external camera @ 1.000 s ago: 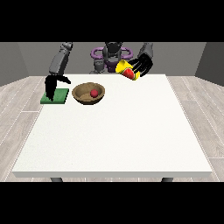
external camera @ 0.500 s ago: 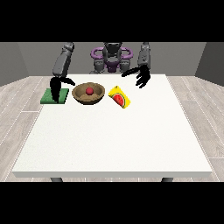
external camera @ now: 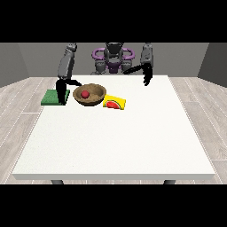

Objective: Pick the cup and pour the ball into the bowl, then pick the bowl and place it on the pad

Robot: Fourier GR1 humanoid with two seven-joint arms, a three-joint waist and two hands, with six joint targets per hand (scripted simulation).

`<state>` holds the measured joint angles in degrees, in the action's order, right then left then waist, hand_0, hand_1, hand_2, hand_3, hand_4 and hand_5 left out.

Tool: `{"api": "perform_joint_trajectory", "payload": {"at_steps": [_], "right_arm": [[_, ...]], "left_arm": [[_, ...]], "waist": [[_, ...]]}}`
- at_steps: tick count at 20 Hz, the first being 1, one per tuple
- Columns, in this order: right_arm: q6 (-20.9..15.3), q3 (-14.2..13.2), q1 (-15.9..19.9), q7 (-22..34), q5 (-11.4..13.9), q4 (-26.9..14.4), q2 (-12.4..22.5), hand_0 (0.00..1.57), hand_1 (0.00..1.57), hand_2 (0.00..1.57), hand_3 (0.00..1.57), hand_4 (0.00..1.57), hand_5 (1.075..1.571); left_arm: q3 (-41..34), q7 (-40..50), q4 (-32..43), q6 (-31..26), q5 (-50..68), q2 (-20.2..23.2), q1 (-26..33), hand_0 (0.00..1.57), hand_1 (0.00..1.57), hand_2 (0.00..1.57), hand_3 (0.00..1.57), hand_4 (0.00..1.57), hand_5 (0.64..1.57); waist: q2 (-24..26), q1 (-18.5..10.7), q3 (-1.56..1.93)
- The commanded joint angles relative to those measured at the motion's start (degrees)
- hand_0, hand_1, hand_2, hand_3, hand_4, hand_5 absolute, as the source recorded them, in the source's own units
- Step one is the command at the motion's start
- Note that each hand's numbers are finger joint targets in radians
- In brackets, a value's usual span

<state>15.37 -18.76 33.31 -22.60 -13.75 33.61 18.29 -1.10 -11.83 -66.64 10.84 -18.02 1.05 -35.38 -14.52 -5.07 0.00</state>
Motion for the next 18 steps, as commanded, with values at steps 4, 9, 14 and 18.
{"api": "perform_joint_trajectory", "payload": {"at_steps": [4,9,14,18], "right_arm": [[2.14,-1.62,1.03,-6.86,-0.37,-5.39,1.28,0.00,0.00,0.00,0.00,0.20,1.539],[-1.47,-2.53,-0.37,-6.98,-1.28,-6.28,-2.12,0.00,0.00,0.00,0.00,0.19,1.528],[-2.36,-2.50,2.71,-2.65,-2.66,-4.62,-3.49,0.00,0.00,0.00,0.00,0.23,1.532],[-5.13,-0.32,5.33,3.07,-1.99,-3.43,-4.96,0.00,0.00,0.00,0.00,0.35,1.546]], "left_arm": [[2.09,1.59,-6.10,-1.31,-0.44,0.51,-2.30,0.00,0.00,0.00,0.00,0.00,1.555],[4.50,5.79,-8.63,-3.53,-0.53,-0.44,-0.95,0.00,0.00,0.00,0.00,0.00,1.558],[2.75,3.96,-5.98,-3.87,0.33,0.54,-1.64,0.00,0.00,0.00,0.00,0.00,1.562],[0.45,1.92,-2.29,-2.44,0.54,1.28,1.32,0.00,0.00,0.00,0.00,0.00,1.564]], "waist": [[-6.09,-3.34,0.08],[-2.88,-6.62,0.07],[-2.80,-5.73,0.00],[2.40,-1.83,-0.01]]}}
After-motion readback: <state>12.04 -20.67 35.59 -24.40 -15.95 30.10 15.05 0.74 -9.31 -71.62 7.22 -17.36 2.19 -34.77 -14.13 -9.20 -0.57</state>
